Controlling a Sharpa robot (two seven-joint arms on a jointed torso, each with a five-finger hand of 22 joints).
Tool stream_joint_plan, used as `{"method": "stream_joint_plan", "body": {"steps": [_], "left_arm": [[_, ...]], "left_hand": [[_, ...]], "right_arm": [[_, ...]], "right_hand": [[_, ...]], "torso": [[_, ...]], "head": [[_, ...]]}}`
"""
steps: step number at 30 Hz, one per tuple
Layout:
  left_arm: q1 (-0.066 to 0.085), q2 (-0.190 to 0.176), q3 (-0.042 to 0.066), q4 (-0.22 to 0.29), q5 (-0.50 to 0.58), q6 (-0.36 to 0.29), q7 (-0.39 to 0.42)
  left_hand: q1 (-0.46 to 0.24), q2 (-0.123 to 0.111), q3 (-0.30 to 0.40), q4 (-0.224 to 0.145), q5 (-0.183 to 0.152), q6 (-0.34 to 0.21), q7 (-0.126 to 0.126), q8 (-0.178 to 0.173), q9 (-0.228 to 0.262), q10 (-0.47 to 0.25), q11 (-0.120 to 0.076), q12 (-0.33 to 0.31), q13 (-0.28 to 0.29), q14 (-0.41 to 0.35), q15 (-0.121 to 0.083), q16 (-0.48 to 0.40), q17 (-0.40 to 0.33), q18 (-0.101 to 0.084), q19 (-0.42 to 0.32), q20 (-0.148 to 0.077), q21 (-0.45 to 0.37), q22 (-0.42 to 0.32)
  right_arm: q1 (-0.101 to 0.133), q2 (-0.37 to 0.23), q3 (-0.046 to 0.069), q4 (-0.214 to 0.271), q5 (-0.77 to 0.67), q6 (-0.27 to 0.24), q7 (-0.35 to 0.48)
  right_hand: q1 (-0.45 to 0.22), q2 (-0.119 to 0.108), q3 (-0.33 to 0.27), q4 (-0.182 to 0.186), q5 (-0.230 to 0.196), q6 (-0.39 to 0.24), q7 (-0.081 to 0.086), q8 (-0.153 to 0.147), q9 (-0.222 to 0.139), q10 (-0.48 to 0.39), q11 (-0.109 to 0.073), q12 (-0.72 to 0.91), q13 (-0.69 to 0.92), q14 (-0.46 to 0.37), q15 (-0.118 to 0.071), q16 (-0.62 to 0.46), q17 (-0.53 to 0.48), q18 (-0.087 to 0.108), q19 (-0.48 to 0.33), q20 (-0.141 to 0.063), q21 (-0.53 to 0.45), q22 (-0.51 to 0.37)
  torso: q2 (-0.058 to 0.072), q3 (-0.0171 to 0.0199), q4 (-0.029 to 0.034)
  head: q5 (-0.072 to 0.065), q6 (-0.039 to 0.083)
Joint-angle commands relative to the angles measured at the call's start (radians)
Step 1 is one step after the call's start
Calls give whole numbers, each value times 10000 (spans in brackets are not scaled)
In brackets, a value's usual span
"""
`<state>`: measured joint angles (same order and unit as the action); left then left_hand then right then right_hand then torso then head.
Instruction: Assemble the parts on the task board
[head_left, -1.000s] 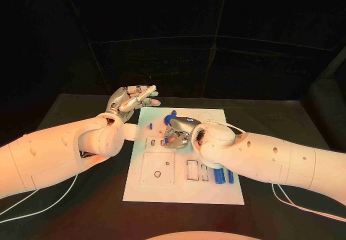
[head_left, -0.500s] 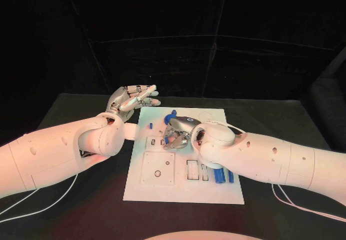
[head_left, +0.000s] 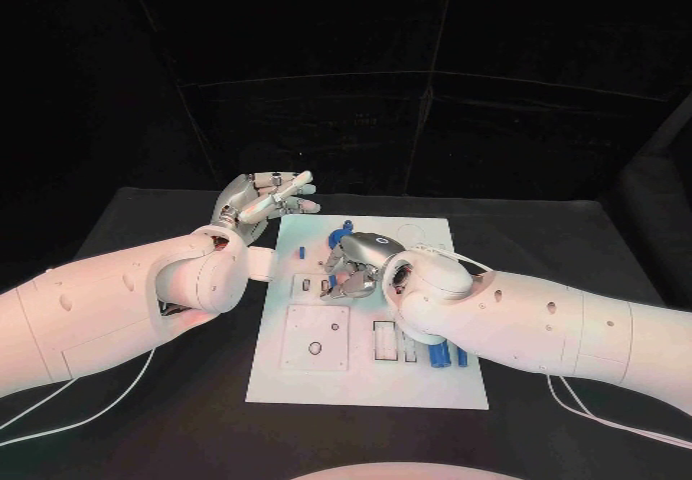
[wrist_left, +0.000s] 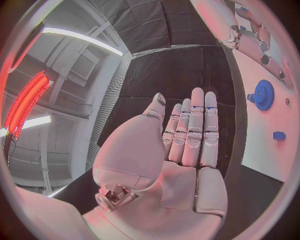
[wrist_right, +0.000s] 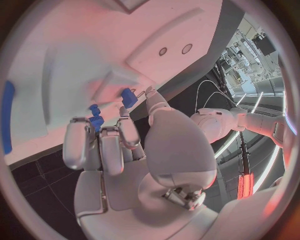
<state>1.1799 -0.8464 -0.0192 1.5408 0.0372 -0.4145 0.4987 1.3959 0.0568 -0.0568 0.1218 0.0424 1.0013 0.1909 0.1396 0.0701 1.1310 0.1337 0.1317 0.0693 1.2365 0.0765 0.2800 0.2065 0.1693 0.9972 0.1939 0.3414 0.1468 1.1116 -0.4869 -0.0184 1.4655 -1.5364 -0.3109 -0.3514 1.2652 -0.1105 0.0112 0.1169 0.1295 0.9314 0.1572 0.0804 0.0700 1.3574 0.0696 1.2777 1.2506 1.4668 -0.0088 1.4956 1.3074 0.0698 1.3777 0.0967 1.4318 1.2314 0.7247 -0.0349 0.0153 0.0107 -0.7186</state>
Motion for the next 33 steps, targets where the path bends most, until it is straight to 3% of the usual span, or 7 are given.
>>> {"method": "stream_joint_plan", "body": {"steps": [1, 8, 12, 15, 17, 24, 33], "left_arm": [[18, -22, 8, -39, -584, 191, -275], [38, -95, 9, -292, -2593, 1111, -2246], [73, -147, 9, -418, -3902, 1940, -3693], [134, -165, 10, -458, -5116, 2540, -4834], [212, -137, 11, -498, -5746, 2890, -5505], [626, 174, 11, -625, -8237, 4205, -7984], [1006, 848, -30, -903, -10547, 5326, -9902]], "left_hand": [[-51, 82, -93, -43, 58, 163, -76, 0, -14, 418, -166, 129, 42, 635, -198, 352, 249, 181, 437, -199, 265, 125], [20, 179, 27, -103, 75, 315, -379, -150, -20, 1385, -596, 313, 214, 2687, -804, 2849, 2201, 144, 2133, -859, 1653, 823], [-822, 379, -157, 466, 83, 509, -514, -73, 22, 1951, -760, 735, 534, 2926, -948, 6167, 5653, 138, 2560, -1026, 2215, 1146], [-1435, 347, -437, 818, 103, 831, -801, 139, 141, 2710, -1046, 1755, 1331, 3057, -1215, 10034, 9803, 110, 3147, -1326, 3178, 1747], [-1839, 377, -649, 1096, 120, 1084, -946, 373, 271, 3036, -1182, 2542, 1928, 3170, -1303, 11324, 11400, -126, 3637, -1419, 4780, 3632], [-2369, 419, -1508, 1621, 74, 1254, -1252, 1724, 1308, 2683, -1591, 9306, 8749, 3328, -1650, 12865, 13566, -681, 4196, -1667, 8421, 8035], [-2120, 699, -1854, 1528, 49, 503, -1392, 3054, 2635, 2188, -1532, 10593, 10080, 3343, -1592, 12908, 13643, -804, 4140, -1685, 9432, 9378]], "right_arm": [[2, -171, 9, 198, 19, -1262, 959], [260, -1593, 20, 1294, 2150, -926, 3124], [620, -2464, 19, 1820, 3271, -414, 3509], [913, -3120, 18, 2182, 3812, -198, 3587], [1101, -3439, 19, 2284, 4082, -113, 3602], [1612, -4192, 18, 2062, 4622, -4, 3529], [1791, -4333, 18, 1600, 4773, 451, 2975]], "right_hand": [[229, 101, -185, 47, 31, -118, 31, 1, 5, -18, 40, 11, 8, 687, 62, -55, 902, 15, 0, 89, -47, -2], [758, 487, -341, -37, 258, 29, -12, 162, 47, -182, 4, -167, -188, 584, 43, -266, 519, 172, -449, 80, -407, -755], [977, 642, -454, -100, 579, 144, -59, 264, 59, -366, -45, -425, -457, 506, -7, -456, 209, 244, -665, 39, -617, -1137], [963, 661, -534, -76, 592, 117, -57, 262, 49, -387, -45, -461, -496, 498, -12, -487, 170, 254, -695, 31, -658, -1201], [963, 662, -534, -76, 592, 117, -57, 262, 49, -387, -45, -461, -496, 498, -12, -487, 170, 254, -695, 31, -659, -1201], [970, 689, -595, -60, 641, 124, -64, 279, 48, -360, -52, -441, -481, 500, -18, -497, 167, 252, -686, 24, -667, -1199], [987, 717, -881, 28, 877, 76, -73, 337, 37, -531, -65, -683, -757, 415, -35, -746, -210, 345, -939, 4, -953, -1707]], "torso": [[-10, 9, 0], [-71, 13, 27], [-194, 54, -21], [-260, 102, -37], [-316, 137, -48], [-472, 240, -77], [-520, 306, -78]], "head": [[28, 20], [70, 96], [167, 36], [202, 2], [216, -10], [298, -136], [346, -249]]}}
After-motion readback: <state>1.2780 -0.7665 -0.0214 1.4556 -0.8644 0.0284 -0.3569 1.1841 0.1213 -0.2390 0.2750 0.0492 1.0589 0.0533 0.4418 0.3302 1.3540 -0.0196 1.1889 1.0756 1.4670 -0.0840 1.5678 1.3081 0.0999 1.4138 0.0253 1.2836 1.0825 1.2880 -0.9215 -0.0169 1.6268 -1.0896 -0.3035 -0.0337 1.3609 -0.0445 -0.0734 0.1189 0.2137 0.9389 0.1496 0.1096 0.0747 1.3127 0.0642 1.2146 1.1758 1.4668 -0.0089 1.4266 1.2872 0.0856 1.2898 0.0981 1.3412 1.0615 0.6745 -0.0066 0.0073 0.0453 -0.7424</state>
